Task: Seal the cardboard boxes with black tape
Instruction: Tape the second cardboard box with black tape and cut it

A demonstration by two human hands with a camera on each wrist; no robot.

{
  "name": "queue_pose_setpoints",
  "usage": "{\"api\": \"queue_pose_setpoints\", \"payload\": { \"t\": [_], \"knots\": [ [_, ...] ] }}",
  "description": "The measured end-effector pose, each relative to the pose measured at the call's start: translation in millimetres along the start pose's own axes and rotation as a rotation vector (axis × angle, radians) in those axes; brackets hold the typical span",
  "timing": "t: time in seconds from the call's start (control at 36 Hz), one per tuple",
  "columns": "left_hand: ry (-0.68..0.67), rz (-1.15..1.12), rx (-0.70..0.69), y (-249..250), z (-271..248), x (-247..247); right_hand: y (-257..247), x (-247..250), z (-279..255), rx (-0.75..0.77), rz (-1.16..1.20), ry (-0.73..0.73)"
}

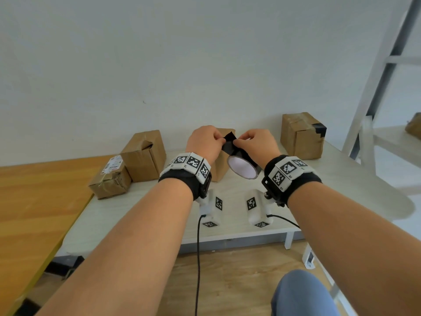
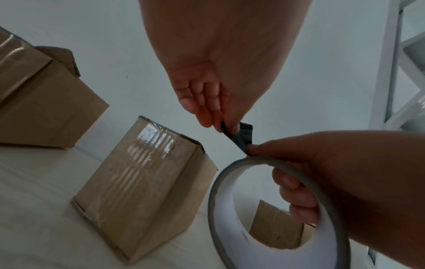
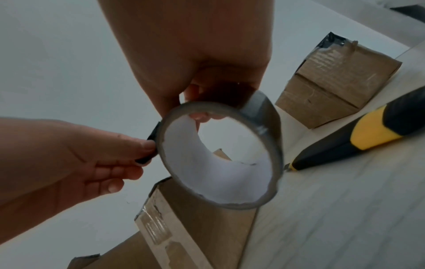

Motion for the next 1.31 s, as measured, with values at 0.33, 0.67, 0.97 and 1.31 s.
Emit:
{"api": "queue_pose_setpoints", "payload": {
  "t": [0.33,0.67,0.97,1.31],
  "knots": [
    [0.017,0.045,-0.011,-7,3,18,10,-9,-4,-0.204,0.063,-0.043],
    [0.074,0.088,0.014,-13,5,25,-7,-13,3,-0.2,-0.16,-0.067],
    [-0.058,0.019,0.103,-29,22,19,-25,-8,8,-0.156,-0.143,-0.058],
    [-0.201,0.159,0.18,-47,27,1,-31,-26,-7,-0.125,-0.298,-0.179]
  ]
}}
Point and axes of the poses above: each hand's wrist, its own z-axis towards the middle knuckle, its own x-axis out of the back of the hand, y = z × x, the point moved 10 cm from there along z, towards the middle knuckle, and after that the axes turned 9 degrees about z, right-handed, at the moved point
